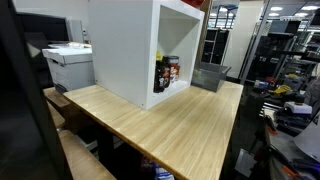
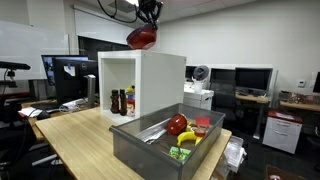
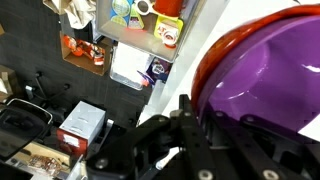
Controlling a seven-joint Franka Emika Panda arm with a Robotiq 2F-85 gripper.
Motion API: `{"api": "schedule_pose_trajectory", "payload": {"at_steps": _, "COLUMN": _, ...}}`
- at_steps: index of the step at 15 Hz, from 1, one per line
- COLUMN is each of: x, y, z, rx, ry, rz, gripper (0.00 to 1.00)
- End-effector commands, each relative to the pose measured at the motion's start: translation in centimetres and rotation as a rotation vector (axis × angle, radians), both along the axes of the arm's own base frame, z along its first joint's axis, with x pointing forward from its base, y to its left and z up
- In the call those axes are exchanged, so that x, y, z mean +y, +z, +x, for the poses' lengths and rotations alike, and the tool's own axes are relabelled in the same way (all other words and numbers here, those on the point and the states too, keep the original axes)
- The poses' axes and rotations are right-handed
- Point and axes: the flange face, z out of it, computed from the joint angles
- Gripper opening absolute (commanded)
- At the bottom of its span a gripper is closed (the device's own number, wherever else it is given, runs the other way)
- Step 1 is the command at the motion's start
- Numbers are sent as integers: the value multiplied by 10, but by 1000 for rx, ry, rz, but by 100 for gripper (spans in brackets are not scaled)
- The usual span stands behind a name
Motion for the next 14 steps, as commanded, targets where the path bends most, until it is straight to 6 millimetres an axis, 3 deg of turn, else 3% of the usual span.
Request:
{"api": "schedule_pose_trajectory", "payload": {"at_steps": 1, "x": 6, "y": -7, "z": 9, "rx": 45, "ry": 39, "rz": 3, "gripper": 3}}
{"api": "schedule_pose_trajectory", "payload": {"at_steps": 14, "x": 23, "y": -15, "z": 21, "rx": 80, "ry": 66, "rz": 7, "gripper": 3}}
